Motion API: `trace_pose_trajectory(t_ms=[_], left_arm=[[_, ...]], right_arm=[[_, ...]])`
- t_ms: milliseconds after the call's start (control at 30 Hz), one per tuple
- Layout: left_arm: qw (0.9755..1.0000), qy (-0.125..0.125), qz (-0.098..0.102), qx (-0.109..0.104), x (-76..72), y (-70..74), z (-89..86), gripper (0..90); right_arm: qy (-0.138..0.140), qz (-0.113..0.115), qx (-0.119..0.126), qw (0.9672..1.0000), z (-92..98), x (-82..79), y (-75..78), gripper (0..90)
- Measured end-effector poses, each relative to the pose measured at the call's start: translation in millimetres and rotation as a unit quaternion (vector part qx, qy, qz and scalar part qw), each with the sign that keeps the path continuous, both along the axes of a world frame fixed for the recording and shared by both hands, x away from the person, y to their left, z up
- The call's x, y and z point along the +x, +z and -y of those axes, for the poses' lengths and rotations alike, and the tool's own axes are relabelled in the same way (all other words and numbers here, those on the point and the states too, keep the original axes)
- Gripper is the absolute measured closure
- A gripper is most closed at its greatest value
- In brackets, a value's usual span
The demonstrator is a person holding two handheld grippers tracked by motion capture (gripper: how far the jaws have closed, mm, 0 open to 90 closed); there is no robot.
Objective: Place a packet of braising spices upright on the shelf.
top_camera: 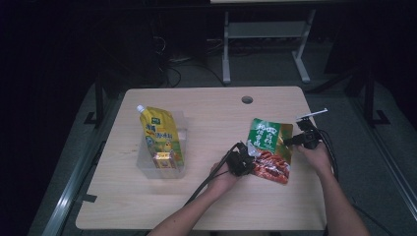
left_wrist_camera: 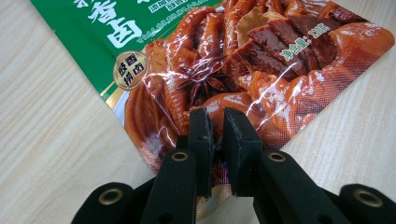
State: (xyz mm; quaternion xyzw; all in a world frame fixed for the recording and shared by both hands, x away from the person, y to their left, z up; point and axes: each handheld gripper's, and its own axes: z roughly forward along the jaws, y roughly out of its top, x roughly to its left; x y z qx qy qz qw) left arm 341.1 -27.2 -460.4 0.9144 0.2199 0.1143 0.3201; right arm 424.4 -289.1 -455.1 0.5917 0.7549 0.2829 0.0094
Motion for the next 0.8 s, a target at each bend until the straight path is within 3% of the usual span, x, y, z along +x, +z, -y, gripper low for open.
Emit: trace_pose_trajectory(t_ms=[100, 233, 400, 800], left_arm=[[1.0000, 0.001, 0.001, 0.000, -0.4, -0.1, 0.3, 81.0], [1.0000, 0.005, 0.002, -0.005, -0.6, -0.6, 0.4, 80.1], [0.9998, 0.008, -0.007, -0.015, -0.2, -0.6, -0.7, 76.5], [0.9987, 0.003, -0.023, -0.045, -5.4, 10.0, -13.5, 64.7]], right_arm=[[0.001, 0.003, -0.009, 1.0000, -3.1, 0.0, 0.7, 77.6], [-0.003, 0.005, -0.019, 0.9998, -4.2, 0.1, 0.0, 88.4], [-0.006, 0.012, -0.003, 0.9999, -0.9, -0.3, 0.5, 90.0], [0.017, 0.054, 0.000, 0.9984, -3.9, -13.2, 25.2, 90.0]])
